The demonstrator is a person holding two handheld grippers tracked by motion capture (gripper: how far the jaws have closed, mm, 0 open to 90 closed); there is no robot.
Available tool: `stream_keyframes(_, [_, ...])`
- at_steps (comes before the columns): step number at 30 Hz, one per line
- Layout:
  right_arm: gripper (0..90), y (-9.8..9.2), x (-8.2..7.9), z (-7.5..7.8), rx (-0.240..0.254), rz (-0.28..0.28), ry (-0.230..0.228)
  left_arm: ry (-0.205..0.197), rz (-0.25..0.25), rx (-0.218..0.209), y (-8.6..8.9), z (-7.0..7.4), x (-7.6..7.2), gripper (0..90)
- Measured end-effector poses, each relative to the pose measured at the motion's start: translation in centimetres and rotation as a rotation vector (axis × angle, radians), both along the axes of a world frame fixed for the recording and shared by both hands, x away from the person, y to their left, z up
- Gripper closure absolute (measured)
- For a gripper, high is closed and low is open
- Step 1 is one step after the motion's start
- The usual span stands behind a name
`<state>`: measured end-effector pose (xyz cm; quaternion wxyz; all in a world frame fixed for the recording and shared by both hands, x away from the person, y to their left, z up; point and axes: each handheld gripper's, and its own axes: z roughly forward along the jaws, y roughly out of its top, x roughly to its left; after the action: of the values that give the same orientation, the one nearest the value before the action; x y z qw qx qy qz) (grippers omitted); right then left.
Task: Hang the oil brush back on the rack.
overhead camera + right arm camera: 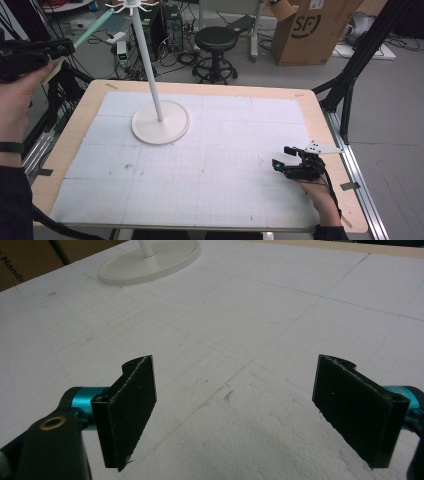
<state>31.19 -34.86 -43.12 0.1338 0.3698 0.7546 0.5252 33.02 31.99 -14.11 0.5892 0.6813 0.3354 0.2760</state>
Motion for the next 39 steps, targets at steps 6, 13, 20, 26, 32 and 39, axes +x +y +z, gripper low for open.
stream_keyframes(6, [17.1,0.0,0.0,0.0,0.003,-0.002,-0.001,0.011,0.0,0.002,-0.2,-0.3,0.3,81.9])
stream_keyframes(13, [17.1,-0.1,0.0,0.0,0.001,-0.003,-0.001,0.018,-0.009,0.005,-0.6,-0.8,0.8,81.8])
stream_keyframes(20, [17.1,-0.1,0.0,0.0,0.0,-0.001,-0.001,0.035,-0.037,0.001,-0.9,-1.7,1.3,78.8])
stream_keyframes(26, [17.1,-0.1,0.0,0.0,-0.001,-0.001,0.0,0.055,-0.01,0.024,-1.5,-3.3,1.2,45.3])
stream_keyframes(32, [17.1,-0.1,0.0,0.0,-0.005,0.0,-0.002,0.03,-0.05,0.035,-2.0,-7.2,-0.2,26.9])
stream_keyframes(39, [17.1,0.0,-0.1,-0.1,-0.014,0.003,0.002,0.04,-0.136,0.047,-3.2,-13.6,-2.1,20.8])
